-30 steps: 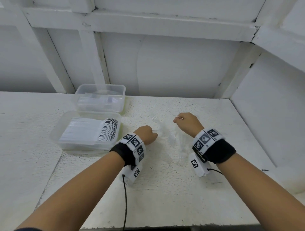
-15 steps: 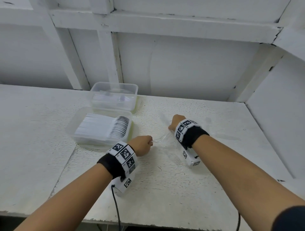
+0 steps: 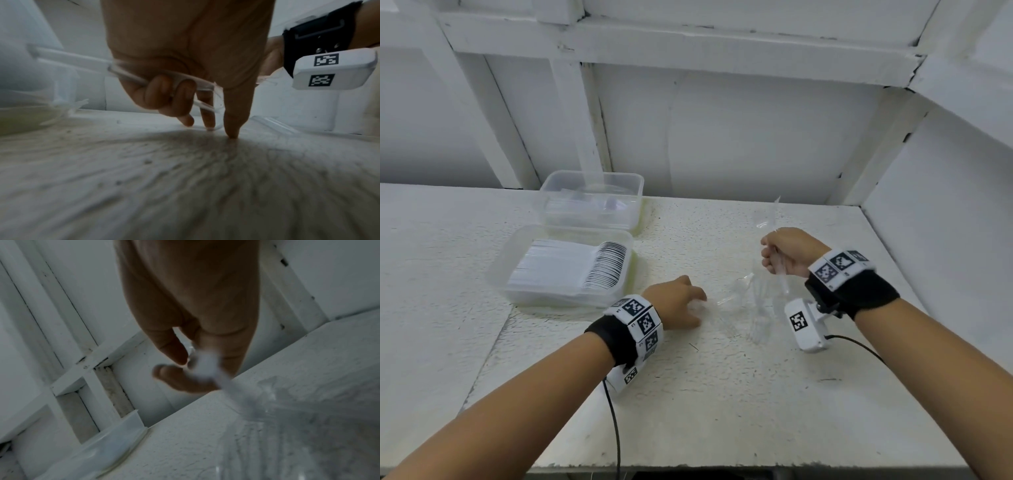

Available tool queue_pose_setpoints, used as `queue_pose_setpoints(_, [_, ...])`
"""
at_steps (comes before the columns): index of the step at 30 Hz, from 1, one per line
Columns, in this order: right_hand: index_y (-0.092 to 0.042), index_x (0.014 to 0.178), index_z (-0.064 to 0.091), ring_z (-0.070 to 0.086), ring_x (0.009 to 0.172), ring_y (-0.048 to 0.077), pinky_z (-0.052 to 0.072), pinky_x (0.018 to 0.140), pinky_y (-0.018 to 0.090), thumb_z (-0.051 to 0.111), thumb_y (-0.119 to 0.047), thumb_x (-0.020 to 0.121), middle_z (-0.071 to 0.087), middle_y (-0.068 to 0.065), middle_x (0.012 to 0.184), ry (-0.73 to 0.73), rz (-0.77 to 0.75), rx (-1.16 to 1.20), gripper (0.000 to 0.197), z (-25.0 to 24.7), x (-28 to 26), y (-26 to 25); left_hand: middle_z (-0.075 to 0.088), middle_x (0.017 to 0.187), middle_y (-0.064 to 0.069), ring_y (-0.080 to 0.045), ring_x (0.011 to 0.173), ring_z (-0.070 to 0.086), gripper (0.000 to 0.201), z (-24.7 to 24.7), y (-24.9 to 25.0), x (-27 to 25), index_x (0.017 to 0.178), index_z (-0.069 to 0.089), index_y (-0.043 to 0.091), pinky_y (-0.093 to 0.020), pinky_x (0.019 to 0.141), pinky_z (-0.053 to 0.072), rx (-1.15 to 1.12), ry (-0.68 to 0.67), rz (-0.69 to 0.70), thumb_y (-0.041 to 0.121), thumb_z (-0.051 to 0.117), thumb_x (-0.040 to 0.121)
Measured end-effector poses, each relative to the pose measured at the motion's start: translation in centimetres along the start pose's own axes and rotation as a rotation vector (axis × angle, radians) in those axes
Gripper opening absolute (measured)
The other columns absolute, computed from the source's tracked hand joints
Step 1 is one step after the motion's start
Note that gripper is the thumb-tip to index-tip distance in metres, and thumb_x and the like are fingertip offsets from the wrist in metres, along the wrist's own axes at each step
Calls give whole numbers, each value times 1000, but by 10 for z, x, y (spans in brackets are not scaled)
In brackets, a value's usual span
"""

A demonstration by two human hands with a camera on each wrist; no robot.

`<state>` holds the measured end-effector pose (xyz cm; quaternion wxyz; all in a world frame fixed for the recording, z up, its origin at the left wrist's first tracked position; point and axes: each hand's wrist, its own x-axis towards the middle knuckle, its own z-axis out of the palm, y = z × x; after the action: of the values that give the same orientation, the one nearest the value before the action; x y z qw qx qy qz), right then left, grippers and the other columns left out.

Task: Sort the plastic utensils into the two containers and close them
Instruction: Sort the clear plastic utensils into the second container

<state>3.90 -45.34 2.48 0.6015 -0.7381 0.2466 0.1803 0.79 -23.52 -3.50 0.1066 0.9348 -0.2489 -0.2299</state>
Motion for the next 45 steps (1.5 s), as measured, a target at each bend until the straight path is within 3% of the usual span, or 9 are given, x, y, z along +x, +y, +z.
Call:
queue_pose_setpoints(6, [-5, 86, 54, 36, 55, 13, 28, 44, 21, 48, -13, 91, 47, 5, 72, 64, -189, -591, 12, -18, 2, 22, 48, 126, 3, -17, 110, 52, 35, -1, 4, 0, 123, 56, 23, -27, 85, 41, 67, -15, 2, 35, 49, 90])
queue_pose_setpoints(9, [-3, 105, 63, 57, 87, 21, 42, 70, 23, 49, -20, 93, 64, 9, 105, 107, -390, -1016, 26, -12, 7, 29, 55, 122, 4, -15, 109, 53, 32, -3, 1, -4, 120, 58, 20, -25, 83, 39, 1, 61, 26, 32, 47, 93])
queue_pose_setpoints(14, [-16, 132, 52, 52, 117, 21, 40, 93, 27, 51, -24, 93, 53, 6, 133, -3, -374, -1301, 40, 5, 20, 26, 65, 111, 0, -16, 105, 58, 28, -8, -15, -16, 112, 60, 11, -29, 91, 44, -323, 210, -42, 29, 53, 92])
queue_pose_setpoints(18, [-19, 118, 59, 57, 99, 24, 48, 83, 29, 59, -29, 86, 42, 10, 127, 1, -294, -1406, 33, 19, 34, 33, 59, 78, 0, -10, 66, 51, 15, -18, -24, -27, 85, 61, 11, -19, 57, 37, -570, 291, -111, 23, 55, 91])
queue_pose_setpoints(23, [-6, 100, 64, 59, 89, 22, 47, 75, 28, 57, -21, 89, 59, 10, 110, -17, -377, -1311, 21, 28, 33, 31, 62, 81, -2, -10, 48, 33, 12, -22, -25, -39, 84, 56, 9, -18, 41, 25, -1002, 306, -228, 16, 53, 92])
queue_pose_setpoints(31, [-17, 80, 53, 48, 63, 4, 33, 53, 17, 60, -22, 88, 55, -4, 75, 128, -666, -563, 12, 37, -24, 1, 65, 81, -2, -8, 44, 32, 5, -23, -19, -51, 82, 60, 13, -16, 40, 24, -1255, 415, -244, 14, 62, 87])
queue_pose_setpoints(34, [-17, 98, 60, 46, 47, -1, 34, 45, 15, 59, -18, 90, 60, -4, 75, 16, -620, -226, 8, 53, -48, -1, 65, 78, 0, -6, 42, 32, 7, -22, -13, -54, 80, 61, 14, -16, 39, 24, -1298, 458, -222, 14, 63, 86])
queue_pose_setpoints(37, [-16, 90, 60, 36, 42, 3, 30, 39, 16, 57, -18, 91, 58, 0, 73, -59, -512, -40, 3, 74, -56, 10, 66, 77, 1, -6, 41, 34, 11, -20, -6, -55, 76, 60, 16, -17, 39, 26, -1324, 489, -213, 16, 63, 87])
queue_pose_setpoints(45, [-13, 98, 56, 37, 39, 1, 32, 38, 15, 56, -19, 92, 53, 1, 68, -67, -450, 151, 9, 112, -56, 35, 65, 75, 3, -6, 44, 34, 9, -15, 1, -62, 80, 58, 15, -17, 40, 25, -1286, 439, -158, 18, 61, 89])
